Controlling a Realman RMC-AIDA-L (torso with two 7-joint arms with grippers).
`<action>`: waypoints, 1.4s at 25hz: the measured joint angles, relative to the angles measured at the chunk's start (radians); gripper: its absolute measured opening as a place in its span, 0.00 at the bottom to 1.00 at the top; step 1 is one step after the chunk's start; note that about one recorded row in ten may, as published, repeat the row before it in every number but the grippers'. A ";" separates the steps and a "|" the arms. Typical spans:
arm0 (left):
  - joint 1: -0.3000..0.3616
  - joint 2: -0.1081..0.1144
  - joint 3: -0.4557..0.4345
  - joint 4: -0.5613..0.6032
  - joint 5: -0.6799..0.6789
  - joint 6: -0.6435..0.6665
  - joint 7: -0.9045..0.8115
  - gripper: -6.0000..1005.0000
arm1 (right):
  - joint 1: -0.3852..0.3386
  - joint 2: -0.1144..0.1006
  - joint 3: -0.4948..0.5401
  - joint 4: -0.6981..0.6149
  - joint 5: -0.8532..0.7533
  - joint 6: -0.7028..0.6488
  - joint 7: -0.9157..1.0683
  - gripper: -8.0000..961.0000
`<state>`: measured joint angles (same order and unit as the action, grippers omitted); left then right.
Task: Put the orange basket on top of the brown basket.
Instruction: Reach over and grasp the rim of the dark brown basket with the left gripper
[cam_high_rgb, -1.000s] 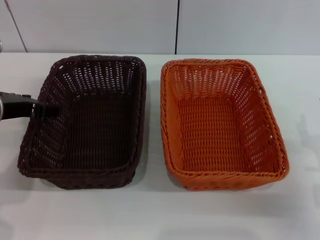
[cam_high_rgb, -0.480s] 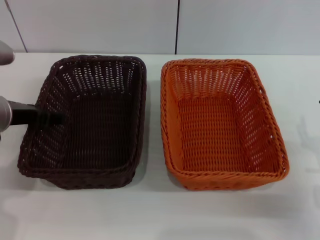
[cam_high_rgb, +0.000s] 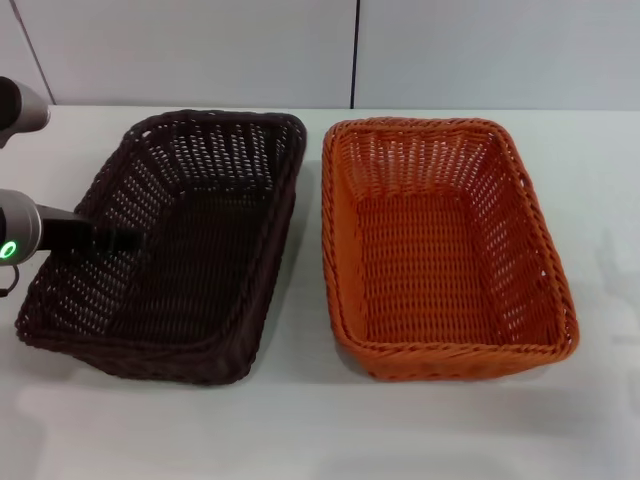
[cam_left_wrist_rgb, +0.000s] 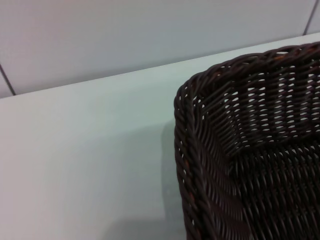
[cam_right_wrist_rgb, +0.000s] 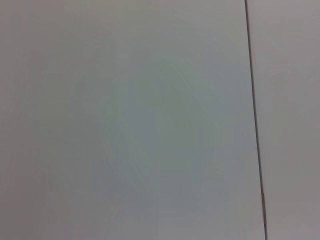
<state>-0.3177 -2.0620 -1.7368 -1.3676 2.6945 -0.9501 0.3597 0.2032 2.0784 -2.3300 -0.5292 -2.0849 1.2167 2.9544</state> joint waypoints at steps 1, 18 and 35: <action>-0.001 0.000 0.002 -0.004 0.000 -0.005 0.002 0.76 | 0.000 0.000 0.000 -0.001 0.000 0.000 0.000 0.74; 0.007 0.003 -0.009 -0.100 -0.005 -0.120 0.165 0.40 | -0.001 0.000 0.000 -0.008 0.001 0.016 0.000 0.74; -0.063 0.007 -0.304 -0.212 -0.162 -0.459 0.685 0.29 | -0.030 0.003 -0.010 -0.040 0.000 0.071 0.000 0.74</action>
<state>-0.3803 -2.0551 -2.0408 -1.5799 2.5320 -1.4095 1.0446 0.1733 2.0816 -2.3402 -0.5693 -2.0849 1.2872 2.9544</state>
